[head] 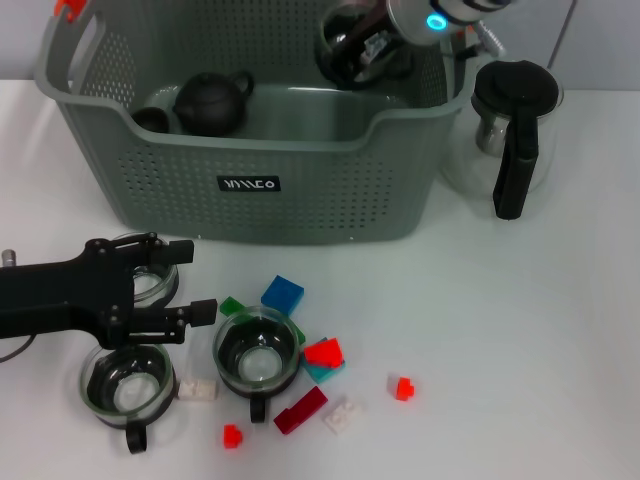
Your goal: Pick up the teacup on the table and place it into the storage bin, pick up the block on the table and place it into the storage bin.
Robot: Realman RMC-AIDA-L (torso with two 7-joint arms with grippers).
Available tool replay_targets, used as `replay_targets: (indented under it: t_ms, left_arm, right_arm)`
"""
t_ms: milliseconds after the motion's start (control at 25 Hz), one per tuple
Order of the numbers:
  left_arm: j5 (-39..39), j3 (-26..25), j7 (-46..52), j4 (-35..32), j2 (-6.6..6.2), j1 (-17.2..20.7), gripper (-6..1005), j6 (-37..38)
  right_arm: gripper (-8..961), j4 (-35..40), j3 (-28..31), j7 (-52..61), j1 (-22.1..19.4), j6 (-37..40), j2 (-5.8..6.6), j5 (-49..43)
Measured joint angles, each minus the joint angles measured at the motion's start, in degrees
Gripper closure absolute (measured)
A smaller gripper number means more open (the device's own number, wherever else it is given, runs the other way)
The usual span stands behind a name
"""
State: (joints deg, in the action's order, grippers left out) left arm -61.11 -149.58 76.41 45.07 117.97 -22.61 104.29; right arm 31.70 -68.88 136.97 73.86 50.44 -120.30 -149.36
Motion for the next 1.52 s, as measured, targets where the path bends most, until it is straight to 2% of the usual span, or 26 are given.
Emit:
replay_targets:
  t_ms: [240, 1000, 1240, 1400, 1520]
  left_arm:
    - [-0.01, -0.01, -0.02, -0.16, -0.02, 0.07, 127, -0.72]
    - [0.03, 0.00, -0.04, -0.15, -0.03, -0.15, 127, -0.87]
    - [-0.04, -0.01, -0.03, -0.44, -0.03, -0.14, 126, -1.36]
    - [-0.07, -0.02, -0.04, -0.67, -0.03, -0.04, 126, -1.38]
    - [-0.07, -0.81, -0.03, -0.69, -0.02, 0.05, 126, -0.95]
  right_arm:
    - [898, -0.96, -2.84, 0.01, -0.30, -1.01, -0.02, 0.18]
    - [897, -2.62, -2.88, 0.79, -0.25, -1.31, 0.03, 0.98]
    - [823, -1.67, -2.47, 1.38, -0.25, -0.45, 0.26, 0.55]
    - [677, 5.58, -2.06, 2.10, -1.42, 5.75, 0.62, 0.50]
    - [565, 18.73, -0.98, 2.53, -4.22, 16.61, 0.83, 0.80]
